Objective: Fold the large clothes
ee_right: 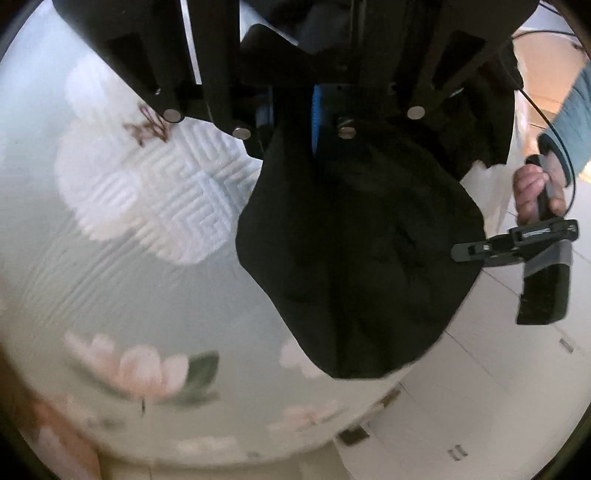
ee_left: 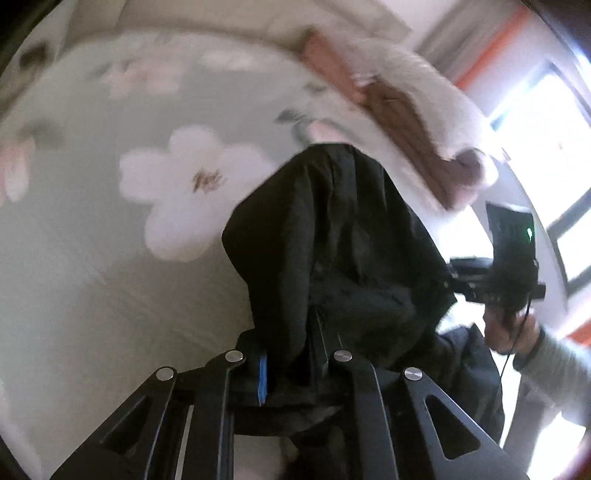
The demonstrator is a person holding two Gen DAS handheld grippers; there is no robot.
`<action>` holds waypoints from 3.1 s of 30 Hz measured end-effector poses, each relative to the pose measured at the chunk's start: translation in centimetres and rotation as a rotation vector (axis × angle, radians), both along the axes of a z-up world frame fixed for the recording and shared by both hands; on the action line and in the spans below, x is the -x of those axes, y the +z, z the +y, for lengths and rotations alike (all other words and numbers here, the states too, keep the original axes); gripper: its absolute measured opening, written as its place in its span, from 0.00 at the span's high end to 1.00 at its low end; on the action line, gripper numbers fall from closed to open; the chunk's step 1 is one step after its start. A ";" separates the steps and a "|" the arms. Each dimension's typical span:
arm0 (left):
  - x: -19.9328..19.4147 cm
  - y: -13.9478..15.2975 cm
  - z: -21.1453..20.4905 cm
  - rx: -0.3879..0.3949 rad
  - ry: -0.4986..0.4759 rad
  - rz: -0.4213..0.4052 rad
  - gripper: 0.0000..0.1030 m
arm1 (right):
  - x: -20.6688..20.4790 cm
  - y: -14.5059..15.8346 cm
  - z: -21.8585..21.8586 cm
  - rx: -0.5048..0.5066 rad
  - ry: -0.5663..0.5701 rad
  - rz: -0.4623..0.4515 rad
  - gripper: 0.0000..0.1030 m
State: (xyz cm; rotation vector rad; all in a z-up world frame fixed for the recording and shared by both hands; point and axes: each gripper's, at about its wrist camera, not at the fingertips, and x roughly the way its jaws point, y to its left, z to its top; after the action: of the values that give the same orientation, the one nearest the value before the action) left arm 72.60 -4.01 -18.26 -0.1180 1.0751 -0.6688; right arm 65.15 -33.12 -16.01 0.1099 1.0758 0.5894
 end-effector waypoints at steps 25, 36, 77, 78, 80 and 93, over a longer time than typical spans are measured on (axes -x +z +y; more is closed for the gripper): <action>33.9 -0.8 0.9 -0.264 0.009 -0.151 0.83 | 32.0 2.0 3.3 0.254 -0.150 -0.102 0.87; 35.3 5.9 6.8 -0.294 0.062 -0.146 0.80 | 34.1 10.0 -2.3 0.181 -0.286 -0.133 0.43; 39.0 -4.5 2.5 -0.016 0.127 0.144 0.60 | 37.2 -1.8 10.1 0.129 -0.093 -0.024 0.37; 39.4 -5.1 2.3 -0.050 0.142 0.177 0.60 | 37.5 -1.8 9.9 0.126 -0.116 -0.023 0.37; 42.5 -2.4 2.6 -0.102 0.164 0.103 0.60 | 38.9 0.2 9.6 0.109 -0.135 -0.046 0.37; 60.8 3.9 14.3 -0.089 0.424 0.044 0.57 | 56.6 10.3 -0.1 0.063 -0.374 -0.120 0.36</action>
State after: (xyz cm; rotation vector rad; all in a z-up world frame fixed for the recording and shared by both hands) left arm 11.82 10.25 -14.33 -0.2761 1.0773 -0.2367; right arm 8.51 -33.26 -5.69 0.2130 0.9260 0.2219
